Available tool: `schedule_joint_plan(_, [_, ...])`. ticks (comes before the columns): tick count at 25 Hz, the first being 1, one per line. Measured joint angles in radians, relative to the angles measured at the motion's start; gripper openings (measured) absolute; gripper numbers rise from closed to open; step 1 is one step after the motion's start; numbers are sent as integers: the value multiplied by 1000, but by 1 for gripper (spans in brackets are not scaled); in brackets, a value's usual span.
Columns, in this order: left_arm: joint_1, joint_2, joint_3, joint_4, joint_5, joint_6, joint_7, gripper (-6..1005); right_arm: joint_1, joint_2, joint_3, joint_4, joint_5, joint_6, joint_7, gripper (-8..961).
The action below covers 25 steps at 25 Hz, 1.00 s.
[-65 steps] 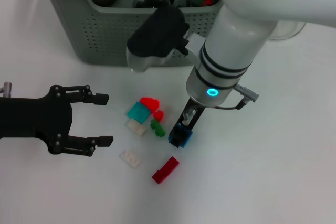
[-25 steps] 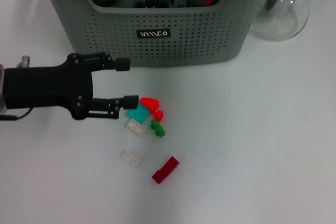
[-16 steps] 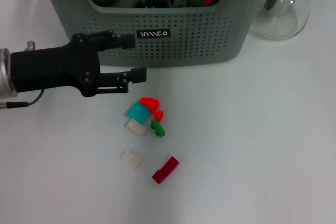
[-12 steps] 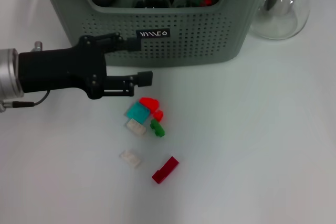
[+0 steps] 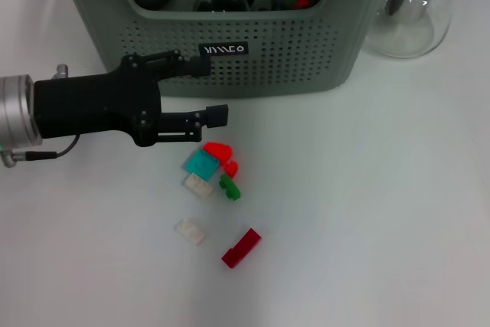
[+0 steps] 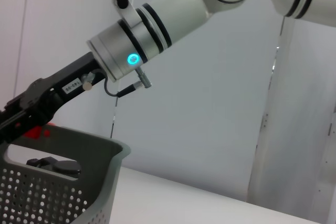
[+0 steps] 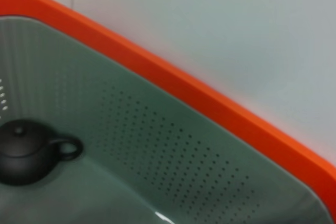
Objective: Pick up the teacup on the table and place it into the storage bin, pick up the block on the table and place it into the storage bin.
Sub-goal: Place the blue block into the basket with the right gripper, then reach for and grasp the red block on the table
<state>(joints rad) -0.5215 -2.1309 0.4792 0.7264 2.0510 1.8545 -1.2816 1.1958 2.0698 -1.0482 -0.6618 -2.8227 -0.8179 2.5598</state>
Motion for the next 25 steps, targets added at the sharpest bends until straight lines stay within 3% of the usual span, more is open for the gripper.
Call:
schedule_joint_plan(8, [-6,-2,1,-4,-4,-11,4,827,-8,1,2,-20,11,33,-5,659])
schedule_joint_plan(14, [-1,3,3,-4,-5,-14,4,827,-19,1,9,-110,145,-69,-98,665])
schedule_joint_plan(19, [10,4,-1,-4,-3,3,4,827,-114,-10,12,-296,415,-277,-231,665])
schedule_joint_plan(25, [40,5,-2,6,0,14,4,827,-319,-12,12,-498,723,-505,-407,664])
